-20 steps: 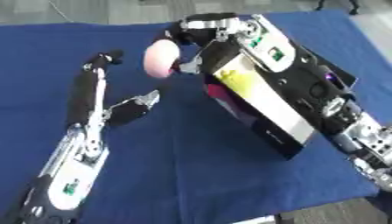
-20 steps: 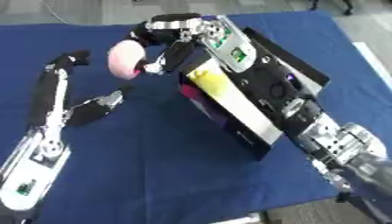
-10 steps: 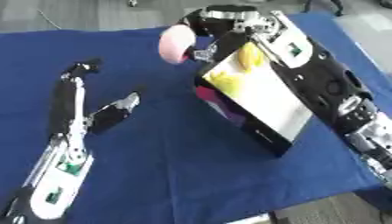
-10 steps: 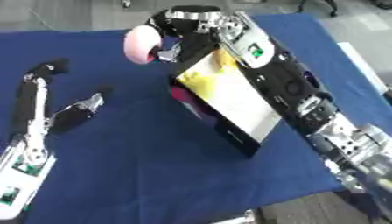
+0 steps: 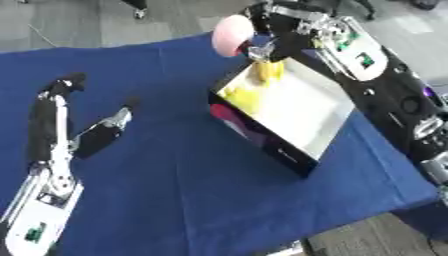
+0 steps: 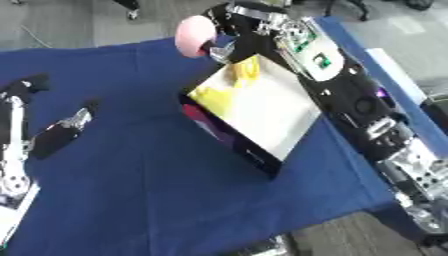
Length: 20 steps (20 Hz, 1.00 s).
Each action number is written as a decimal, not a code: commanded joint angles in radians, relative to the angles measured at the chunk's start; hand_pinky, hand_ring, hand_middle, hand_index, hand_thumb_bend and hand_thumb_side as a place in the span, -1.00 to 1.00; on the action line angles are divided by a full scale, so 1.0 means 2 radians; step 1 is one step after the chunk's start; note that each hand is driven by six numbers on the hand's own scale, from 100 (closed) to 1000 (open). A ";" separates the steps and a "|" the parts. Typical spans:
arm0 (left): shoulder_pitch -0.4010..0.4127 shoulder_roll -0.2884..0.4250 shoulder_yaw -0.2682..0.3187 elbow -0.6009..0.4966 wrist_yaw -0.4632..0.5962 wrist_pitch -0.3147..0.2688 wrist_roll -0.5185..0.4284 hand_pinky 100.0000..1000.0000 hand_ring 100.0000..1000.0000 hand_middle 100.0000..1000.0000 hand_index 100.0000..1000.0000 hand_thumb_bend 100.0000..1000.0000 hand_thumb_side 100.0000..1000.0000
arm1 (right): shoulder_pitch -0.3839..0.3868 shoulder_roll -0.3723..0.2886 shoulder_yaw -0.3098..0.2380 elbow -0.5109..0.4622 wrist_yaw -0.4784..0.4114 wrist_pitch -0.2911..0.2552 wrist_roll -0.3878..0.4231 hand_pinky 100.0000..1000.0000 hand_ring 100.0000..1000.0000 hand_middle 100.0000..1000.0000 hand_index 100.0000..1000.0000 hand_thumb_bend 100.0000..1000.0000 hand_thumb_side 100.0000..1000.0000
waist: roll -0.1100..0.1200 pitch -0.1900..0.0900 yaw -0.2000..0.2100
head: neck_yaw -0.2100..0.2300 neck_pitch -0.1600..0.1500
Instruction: Pick up the objects with one hand, pass them to the other hand, and then place them into the box on the other side of the table.
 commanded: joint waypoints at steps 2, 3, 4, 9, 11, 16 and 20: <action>0.000 0.013 0.008 -0.011 0.008 0.004 0.005 0.55 0.53 0.24 0.59 0.22 0.12 | 0.009 -0.025 -0.025 -0.007 0.007 0.002 -0.021 0.93 1.00 0.53 0.43 -1.00 -1.00 | 0.008 -0.017 -0.005 | -0.004 -0.001; 0.002 0.014 0.009 -0.012 0.009 0.005 0.006 0.55 0.53 0.24 0.59 0.22 0.12 | 0.013 -0.026 -0.027 -0.007 0.009 0.002 -0.025 0.92 1.00 0.53 0.42 -1.00 -1.00 | 0.009 -0.017 -0.006 | -0.006 -0.001; 0.003 0.016 0.009 -0.013 0.010 0.005 0.007 0.55 0.53 0.24 0.59 0.22 0.12 | 0.017 -0.026 -0.030 -0.006 0.013 0.002 -0.028 0.92 1.00 0.53 0.43 -1.00 -1.00 | 0.011 -0.017 -0.008 | -0.008 -0.001; 0.007 0.025 0.011 -0.016 0.014 0.010 0.008 0.55 0.53 0.25 0.60 0.23 0.12 | 0.031 -0.028 -0.039 0.000 0.031 0.001 -0.041 0.92 1.00 0.54 0.43 -1.00 -0.99 | 0.016 -0.017 -0.015 | -0.013 -0.001; 0.008 0.028 0.012 -0.018 0.016 0.011 0.009 0.55 0.53 0.25 0.60 0.23 0.12 | 0.035 -0.027 -0.042 0.003 0.039 0.000 -0.045 0.92 1.00 0.54 0.44 -1.00 -0.98 | 0.018 -0.016 -0.017 | -0.013 -0.001; 0.009 0.033 0.013 -0.022 0.019 0.014 0.009 0.55 0.53 0.25 0.60 0.24 0.12 | 0.045 -0.026 -0.046 0.009 0.056 -0.004 -0.047 0.91 1.00 0.58 0.49 -1.00 -0.97 | 0.022 -0.016 -0.022 | -0.013 -0.001; 0.010 0.035 0.014 -0.023 0.021 0.016 0.010 0.55 0.54 0.25 0.60 0.24 0.12 | 0.051 -0.024 -0.048 0.014 0.073 -0.009 -0.044 0.90 1.00 0.62 0.54 -1.00 -1.00 | 0.024 -0.015 -0.024 | -0.011 -0.001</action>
